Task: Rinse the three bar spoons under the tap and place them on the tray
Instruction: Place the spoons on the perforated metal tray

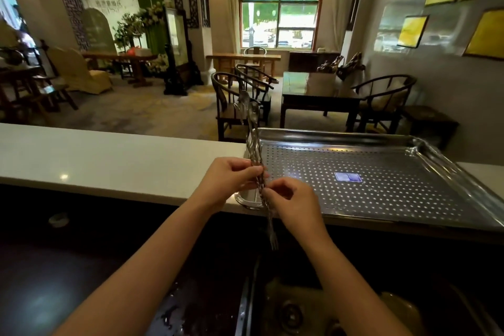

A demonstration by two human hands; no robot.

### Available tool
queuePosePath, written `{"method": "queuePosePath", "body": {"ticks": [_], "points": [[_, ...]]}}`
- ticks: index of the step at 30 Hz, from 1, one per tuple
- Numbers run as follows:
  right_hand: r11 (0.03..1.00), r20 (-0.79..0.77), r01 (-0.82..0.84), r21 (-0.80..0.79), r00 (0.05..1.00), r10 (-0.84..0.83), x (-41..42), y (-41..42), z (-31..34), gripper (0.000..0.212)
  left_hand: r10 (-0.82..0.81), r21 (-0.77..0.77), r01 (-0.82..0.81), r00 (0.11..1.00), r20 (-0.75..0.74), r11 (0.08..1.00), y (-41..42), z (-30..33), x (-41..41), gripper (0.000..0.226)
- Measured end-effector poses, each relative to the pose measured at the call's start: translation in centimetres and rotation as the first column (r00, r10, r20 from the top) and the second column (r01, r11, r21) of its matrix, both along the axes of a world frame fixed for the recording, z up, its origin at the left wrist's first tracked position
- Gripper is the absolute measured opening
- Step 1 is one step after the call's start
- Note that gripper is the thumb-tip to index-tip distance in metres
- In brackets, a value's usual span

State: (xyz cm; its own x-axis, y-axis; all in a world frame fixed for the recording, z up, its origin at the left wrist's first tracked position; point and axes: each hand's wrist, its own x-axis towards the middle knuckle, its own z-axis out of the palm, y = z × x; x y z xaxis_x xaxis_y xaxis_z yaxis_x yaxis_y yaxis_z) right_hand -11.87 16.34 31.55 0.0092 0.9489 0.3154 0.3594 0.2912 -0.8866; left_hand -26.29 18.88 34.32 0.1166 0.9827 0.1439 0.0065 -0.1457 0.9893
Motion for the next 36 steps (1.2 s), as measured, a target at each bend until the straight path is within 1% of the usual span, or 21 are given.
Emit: {"method": "queuePosePath", "body": {"ticks": [3,8,11,13,14,17,21,23,26,28,31,34,36], "points": [[1.0,-0.017,0.003,-0.024,1.0,-0.003,1.9,0.7,0.5,0.002,0.047,-0.004,-0.047,0.999,-0.003,0.999,0.7,0.3,1.4,0.009],[0.998,-0.07,0.044,-0.038,0.996,-0.047,5.5,2.7,2.3,0.01,0.109,-0.071,-0.106,0.993,0.048,0.992,1.6,0.0,2.8,0.01],[0.99,-0.11,0.12,0.071,0.988,-0.111,7.9,4.7,4.1,0.006,0.151,-0.09,-0.144,0.986,0.076,0.985,2.2,0.2,3.3,0.012],[0.985,-0.09,0.145,0.096,0.987,-0.137,8.8,6.3,4.6,0.008,0.177,-0.092,-0.17,0.982,0.067,0.981,2.9,0.4,3.6,0.013],[0.988,-0.066,0.138,0.063,0.989,-0.134,9.0,7.1,4.4,0.01,0.185,-0.088,-0.179,0.981,0.056,0.98,3.2,0.5,3.8,0.013],[0.988,-0.014,0.112,-0.109,0.993,-0.114,9.4,10.0,3.2,0.015,0.183,-0.07,-0.18,0.983,0.03,0.981,4.4,1.0,4.4,0.012],[0.934,-0.015,0.099,-0.343,0.994,-0.111,9.6,14.1,0.8,0.022,0.181,-0.069,-0.184,0.982,-0.043,0.98,6.1,1.3,4.9,0.013],[0.906,0.032,0.126,-0.404,0.992,-0.123,9.7,15.8,-0.5,0.022,0.182,-0.077,-0.187,0.981,-0.069,0.979,7.0,1.2,5.0,0.013],[0.871,0.16,0.198,-0.449,0.977,-0.14,9.9,17.7,-2.0,0.013,0.171,-0.08,-0.179,0.981,-0.094,0.981,8.0,1.0,5.4,0.012],[0.854,0.254,0.263,-0.449,0.954,-0.161,10.0,18.6,-2.8,0.007,0.162,-0.077,-0.171,0.981,-0.106,0.982,8.5,0.9,5.7,0.014],[0.842,0.352,0.329,-0.428,0.919,-0.18,10.0,19.5,-3.8,0.012,0.151,-0.071,-0.161,0.98,-0.133,0.984,9.3,0.8,6.1,0.016],[0.828,0.441,0.392,-0.401,0.875,-0.2,9.8,19.9,-4.3,0.003,0.142,-0.071,-0.153,0.98,-0.141,0.986,9.7,0.8,6.2,0.019],[0.824,0.478,0.411,-0.389,0.855,-0.201,9.6,20.2,-4.7,0.009,0.14,-0.073,-0.151,0.981,-0.134,0.986,9.9,0.7,6.2,0.02]]}}
